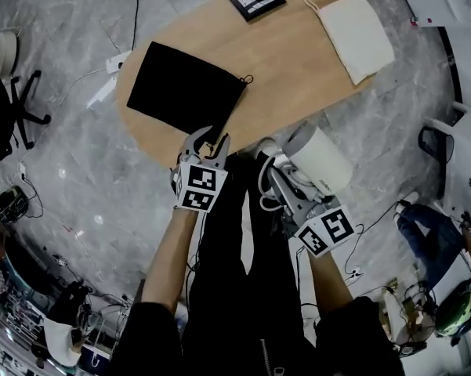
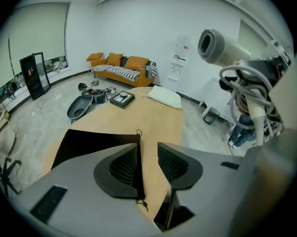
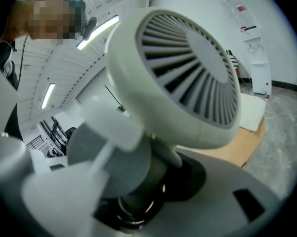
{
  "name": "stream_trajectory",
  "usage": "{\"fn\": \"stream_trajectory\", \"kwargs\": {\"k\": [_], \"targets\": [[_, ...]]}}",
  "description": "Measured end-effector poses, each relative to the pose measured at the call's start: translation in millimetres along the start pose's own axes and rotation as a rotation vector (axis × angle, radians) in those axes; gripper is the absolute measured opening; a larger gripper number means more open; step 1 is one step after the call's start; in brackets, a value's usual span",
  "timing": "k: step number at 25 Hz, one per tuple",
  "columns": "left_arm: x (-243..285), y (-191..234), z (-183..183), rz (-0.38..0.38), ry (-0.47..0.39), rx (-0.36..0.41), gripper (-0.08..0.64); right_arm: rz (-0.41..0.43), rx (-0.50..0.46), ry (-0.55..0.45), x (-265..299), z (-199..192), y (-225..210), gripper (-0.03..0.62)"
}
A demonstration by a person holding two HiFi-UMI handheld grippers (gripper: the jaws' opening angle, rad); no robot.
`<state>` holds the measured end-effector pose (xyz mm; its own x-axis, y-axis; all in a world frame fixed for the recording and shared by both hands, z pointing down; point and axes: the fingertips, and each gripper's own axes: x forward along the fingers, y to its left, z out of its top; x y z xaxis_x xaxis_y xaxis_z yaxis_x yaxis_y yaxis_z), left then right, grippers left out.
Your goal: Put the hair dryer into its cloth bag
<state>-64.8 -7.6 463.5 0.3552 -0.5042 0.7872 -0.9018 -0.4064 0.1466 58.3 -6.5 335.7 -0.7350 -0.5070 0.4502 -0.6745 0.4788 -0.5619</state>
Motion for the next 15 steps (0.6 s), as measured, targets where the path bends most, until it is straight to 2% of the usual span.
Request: {"fn": "stream_trajectory", "kwargs": {"k": [4, 8, 10, 15], "targets": [[43.4, 7.4, -21.1, 0.019, 0.029, -0.006, 0.165, -0.006, -0.022, 0.035, 8.0, -27.9, -24.8, 0.222], [86.5, 17.3, -42.9, 0.043, 0.073, 0.022, 0.198, -0.029, 0.021, 0.040, 21.3, -60.3, -48.4, 0.222], [104.1, 23.2, -45.7, 0.077, 0.067, 0.043, 0.225, -0.034, 0.021, 0.044, 27.2, -71.5, -58.3, 0.222], [141.9, 36.9, -39.7, 0.136, 0.044, 0.036, 0.261, -0.029, 0.021, 0.046, 42.7, -87.7, -76.4, 0.222]]}}
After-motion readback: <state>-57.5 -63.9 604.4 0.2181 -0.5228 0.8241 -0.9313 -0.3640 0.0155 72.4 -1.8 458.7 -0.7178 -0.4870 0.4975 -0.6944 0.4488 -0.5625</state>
